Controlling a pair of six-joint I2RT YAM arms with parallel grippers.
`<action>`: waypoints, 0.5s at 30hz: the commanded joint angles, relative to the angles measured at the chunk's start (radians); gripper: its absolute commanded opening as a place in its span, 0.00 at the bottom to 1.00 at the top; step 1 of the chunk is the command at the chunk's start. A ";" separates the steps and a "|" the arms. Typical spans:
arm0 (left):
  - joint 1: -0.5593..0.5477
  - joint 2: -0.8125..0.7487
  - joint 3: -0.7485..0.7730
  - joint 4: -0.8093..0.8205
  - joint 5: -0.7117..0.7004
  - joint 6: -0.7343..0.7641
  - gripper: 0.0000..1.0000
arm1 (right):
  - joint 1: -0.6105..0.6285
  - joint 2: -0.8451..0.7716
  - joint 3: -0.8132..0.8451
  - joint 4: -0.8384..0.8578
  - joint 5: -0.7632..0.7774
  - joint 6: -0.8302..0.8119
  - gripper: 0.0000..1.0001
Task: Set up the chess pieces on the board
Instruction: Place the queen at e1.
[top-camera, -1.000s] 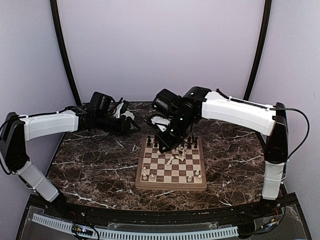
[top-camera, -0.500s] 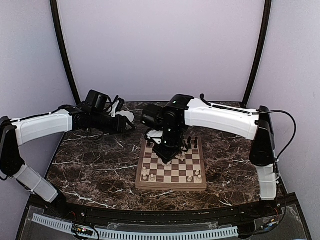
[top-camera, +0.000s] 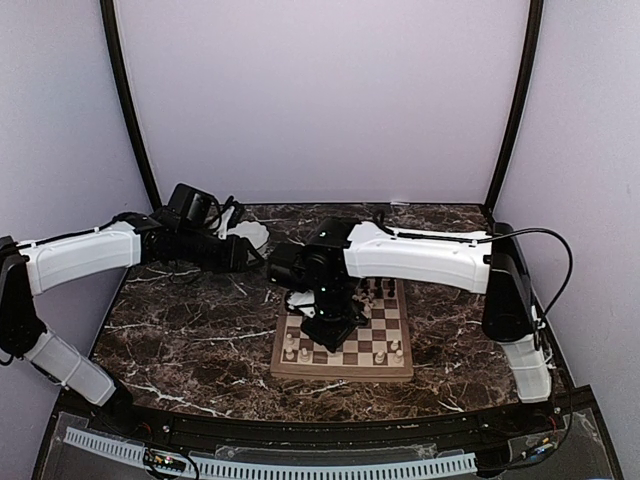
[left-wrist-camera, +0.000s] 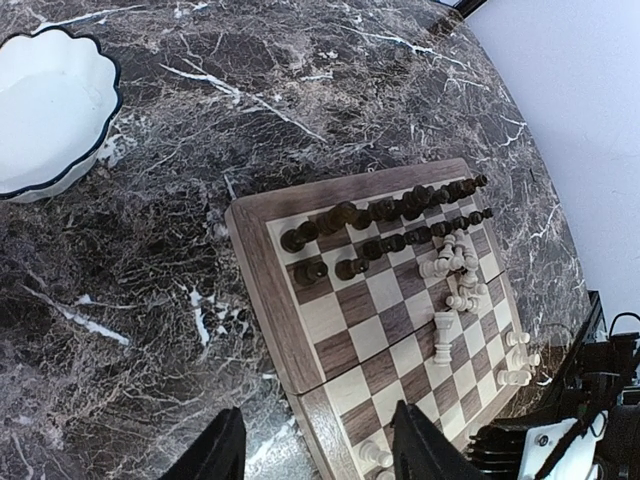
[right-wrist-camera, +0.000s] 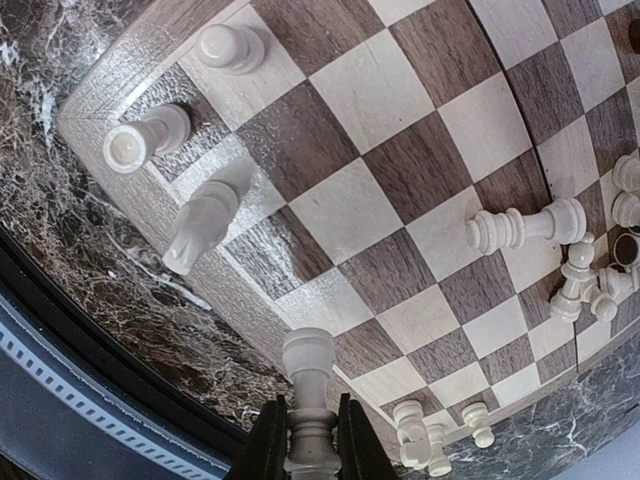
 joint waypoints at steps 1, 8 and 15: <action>0.005 -0.049 -0.019 -0.030 -0.012 0.008 0.52 | 0.002 0.017 -0.006 -0.028 0.029 0.008 0.05; 0.005 -0.056 -0.033 -0.032 -0.009 0.000 0.52 | 0.002 0.046 -0.007 -0.019 0.007 0.000 0.06; 0.005 -0.060 -0.045 -0.035 -0.010 0.004 0.53 | 0.002 0.060 -0.012 -0.014 0.003 -0.005 0.10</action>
